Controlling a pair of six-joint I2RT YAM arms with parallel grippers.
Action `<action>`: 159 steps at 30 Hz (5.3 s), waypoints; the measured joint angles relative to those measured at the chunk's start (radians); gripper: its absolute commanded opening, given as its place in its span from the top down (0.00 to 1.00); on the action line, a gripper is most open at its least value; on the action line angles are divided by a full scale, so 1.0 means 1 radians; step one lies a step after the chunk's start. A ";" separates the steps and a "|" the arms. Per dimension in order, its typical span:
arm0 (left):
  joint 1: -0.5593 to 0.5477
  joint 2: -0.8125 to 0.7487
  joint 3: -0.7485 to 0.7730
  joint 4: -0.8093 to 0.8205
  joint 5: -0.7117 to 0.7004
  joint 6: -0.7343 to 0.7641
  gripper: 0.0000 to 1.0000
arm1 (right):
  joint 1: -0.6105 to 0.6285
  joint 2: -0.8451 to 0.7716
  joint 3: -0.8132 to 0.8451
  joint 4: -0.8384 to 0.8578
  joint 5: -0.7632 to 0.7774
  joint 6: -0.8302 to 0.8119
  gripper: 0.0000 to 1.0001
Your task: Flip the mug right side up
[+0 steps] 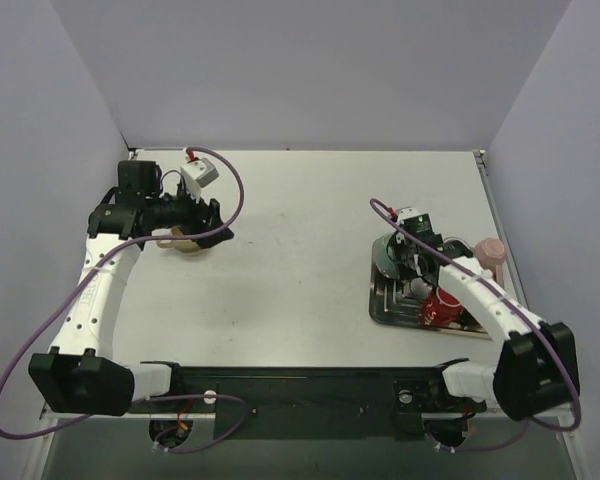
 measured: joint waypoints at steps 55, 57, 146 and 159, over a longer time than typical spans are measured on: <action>-0.311 0.013 -0.026 0.546 0.118 -0.945 1.00 | 0.567 -0.376 0.090 0.465 -0.048 0.412 0.14; -0.300 0.050 0.027 0.375 -0.035 -0.762 1.00 | 0.521 -0.399 0.144 0.326 0.003 0.356 0.14; -0.245 0.008 -0.099 0.754 0.387 -0.957 0.11 | 0.461 -0.470 0.032 0.599 -0.183 0.536 1.00; -0.253 -0.075 -0.160 1.062 0.431 -1.236 1.00 | 0.598 -0.208 0.133 0.734 -0.203 0.617 0.83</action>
